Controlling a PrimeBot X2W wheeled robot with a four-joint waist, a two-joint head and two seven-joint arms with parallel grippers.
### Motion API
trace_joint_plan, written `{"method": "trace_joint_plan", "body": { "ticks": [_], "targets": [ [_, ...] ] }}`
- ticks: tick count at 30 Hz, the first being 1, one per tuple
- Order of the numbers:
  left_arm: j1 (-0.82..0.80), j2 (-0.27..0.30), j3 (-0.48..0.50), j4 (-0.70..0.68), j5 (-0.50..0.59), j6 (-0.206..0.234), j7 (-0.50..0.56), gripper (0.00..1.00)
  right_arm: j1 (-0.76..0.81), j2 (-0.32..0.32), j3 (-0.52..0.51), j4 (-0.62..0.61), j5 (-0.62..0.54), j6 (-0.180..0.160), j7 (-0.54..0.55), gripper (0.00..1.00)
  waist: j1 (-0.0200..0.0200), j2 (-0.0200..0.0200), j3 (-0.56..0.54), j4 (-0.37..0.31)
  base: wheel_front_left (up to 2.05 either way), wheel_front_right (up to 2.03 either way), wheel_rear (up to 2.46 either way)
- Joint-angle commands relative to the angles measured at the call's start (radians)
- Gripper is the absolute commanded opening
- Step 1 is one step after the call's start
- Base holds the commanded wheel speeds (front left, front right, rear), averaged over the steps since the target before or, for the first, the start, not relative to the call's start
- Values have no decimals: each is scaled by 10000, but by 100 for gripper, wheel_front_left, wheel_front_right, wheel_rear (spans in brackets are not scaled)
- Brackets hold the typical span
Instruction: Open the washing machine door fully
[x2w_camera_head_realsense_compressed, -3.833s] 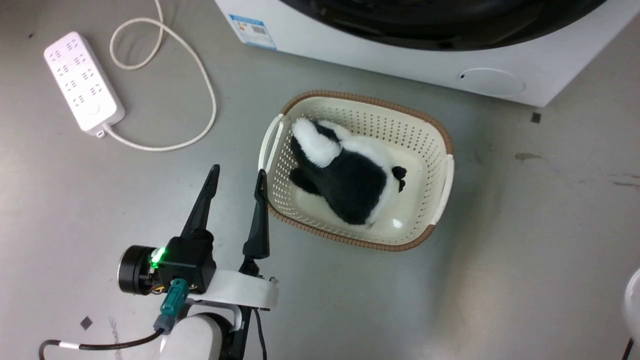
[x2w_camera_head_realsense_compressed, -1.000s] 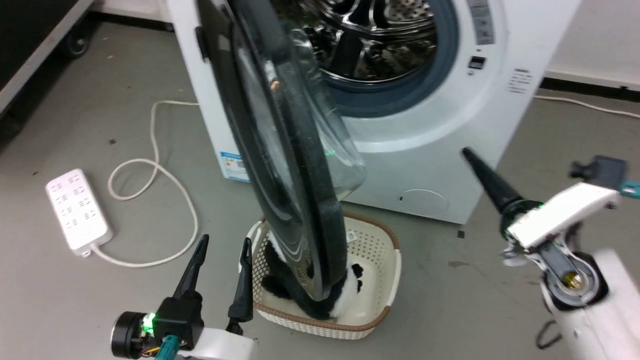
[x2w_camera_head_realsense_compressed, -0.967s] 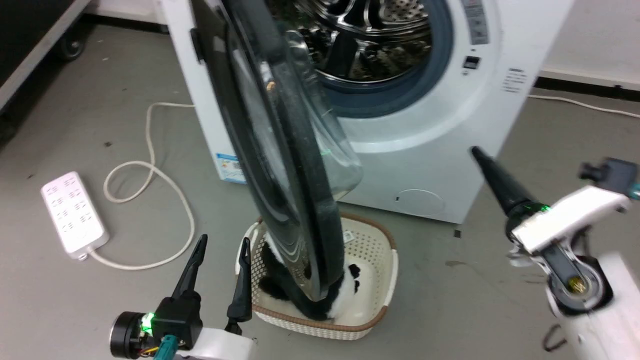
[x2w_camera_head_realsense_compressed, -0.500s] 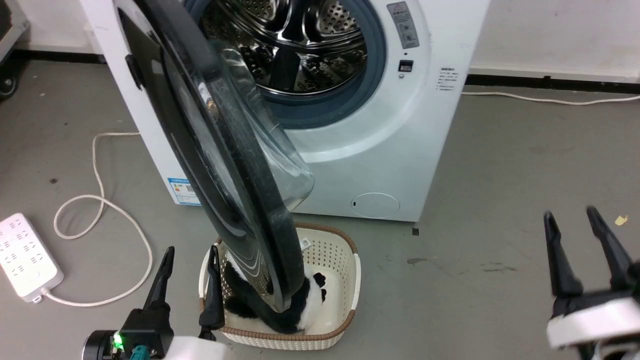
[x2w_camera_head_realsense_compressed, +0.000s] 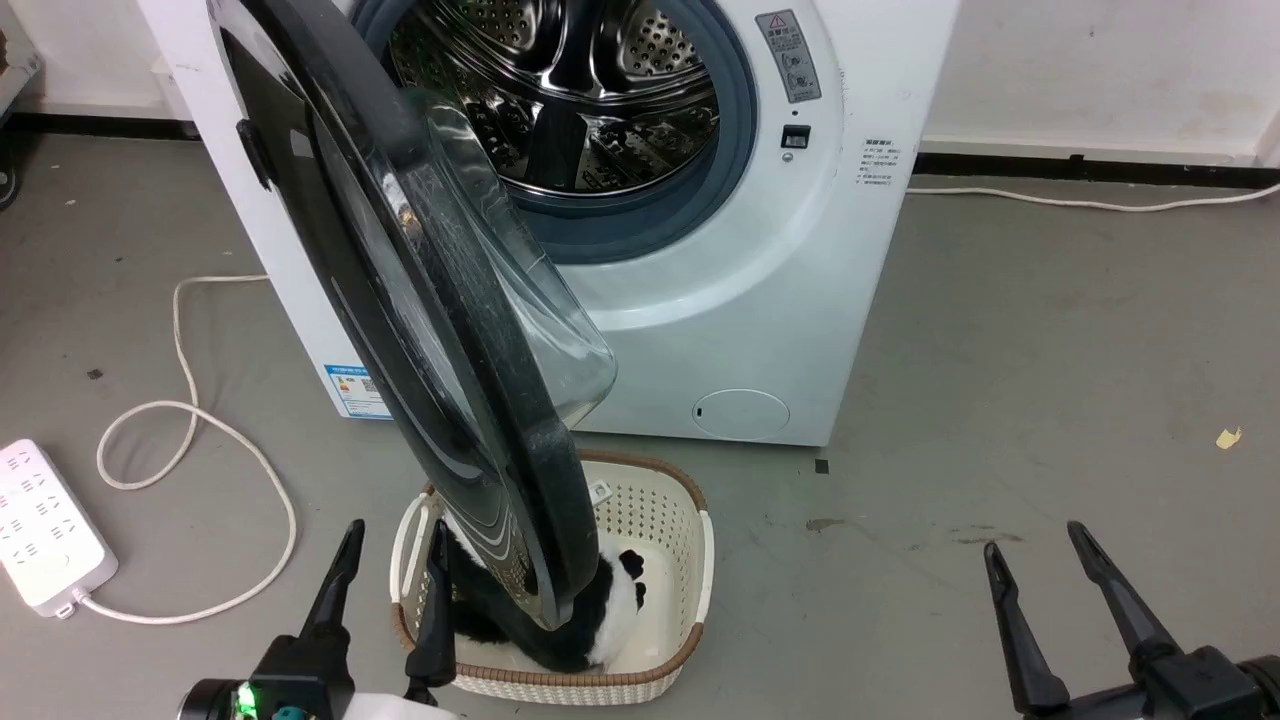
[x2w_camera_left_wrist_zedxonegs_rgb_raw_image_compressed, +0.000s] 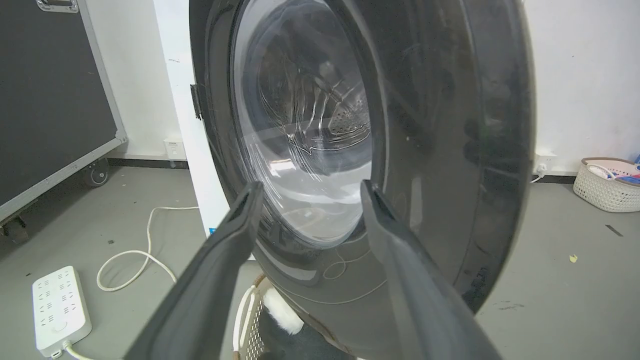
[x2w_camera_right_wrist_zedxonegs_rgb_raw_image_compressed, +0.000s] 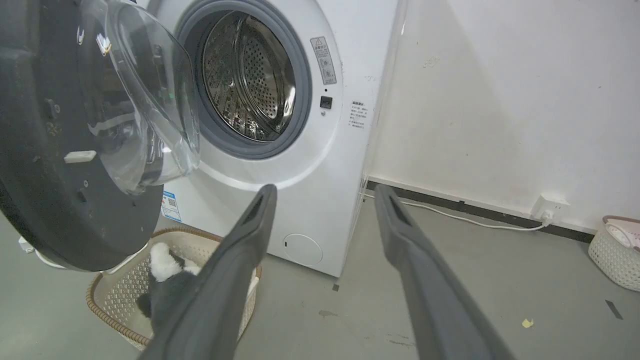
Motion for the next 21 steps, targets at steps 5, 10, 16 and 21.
{"method": "trace_joint_plan", "body": {
  "ticks": [5, 10, 16, 21],
  "targets": [
    [72, 26, -31, 170, 4, -135, -53, 100, 130, 88, 49, -134, 215, 8, -81, 100, 0, 0, 17, 41, 0, 0, 0],
    [21, 19, -49, 234, 19, -199, -53, 10, 89, 105, 19, -127, 411, 8, -82, 100, 0, 0, -29, 67, 0, 0, 0],
    [-42, 9, 41, -68, -76, -290, -53, 0, 95, 109, 110, -51, 631, 8, -83, 100, 0, 0, -154, 110, 0, 0, 0],
    [-230, -11, 457, -995, -386, 5, -53, 0, 75, 111, 170, -76, 678, 8, -83, 100, 0, 0, -232, 128, 0, 0, 0]
  ]
}}
